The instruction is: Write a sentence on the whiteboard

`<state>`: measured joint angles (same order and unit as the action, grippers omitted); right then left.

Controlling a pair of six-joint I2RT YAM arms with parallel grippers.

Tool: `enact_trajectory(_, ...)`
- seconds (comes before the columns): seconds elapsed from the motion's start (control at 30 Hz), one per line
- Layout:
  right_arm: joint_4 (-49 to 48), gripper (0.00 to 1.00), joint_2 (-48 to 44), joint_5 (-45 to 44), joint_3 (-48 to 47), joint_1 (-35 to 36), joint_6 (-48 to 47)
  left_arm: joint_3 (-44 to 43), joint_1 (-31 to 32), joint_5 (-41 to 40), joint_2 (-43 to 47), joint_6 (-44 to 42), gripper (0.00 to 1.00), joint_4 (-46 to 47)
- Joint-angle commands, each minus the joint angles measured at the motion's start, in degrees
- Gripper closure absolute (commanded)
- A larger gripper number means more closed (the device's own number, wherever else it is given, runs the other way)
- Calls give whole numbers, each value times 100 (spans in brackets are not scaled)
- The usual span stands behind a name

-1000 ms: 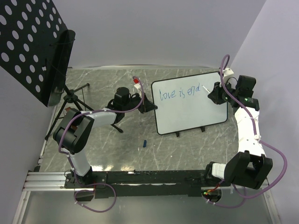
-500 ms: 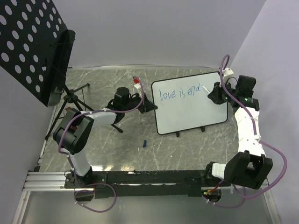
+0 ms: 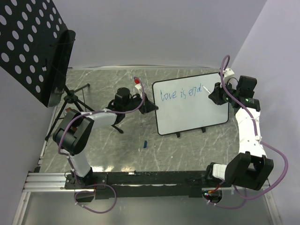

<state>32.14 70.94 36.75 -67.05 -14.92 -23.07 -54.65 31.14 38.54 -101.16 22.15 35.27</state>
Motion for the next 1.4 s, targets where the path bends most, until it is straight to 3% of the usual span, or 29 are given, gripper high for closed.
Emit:
enact_trajectory(0.0,-94,100,-185,148,25,-55,-92,78,86,-146,35,-853,99,-213)
enact_trajectory(1.37,82,100,-370,535,165,-46,-206,78,77,-154,53,-862,99,-231)
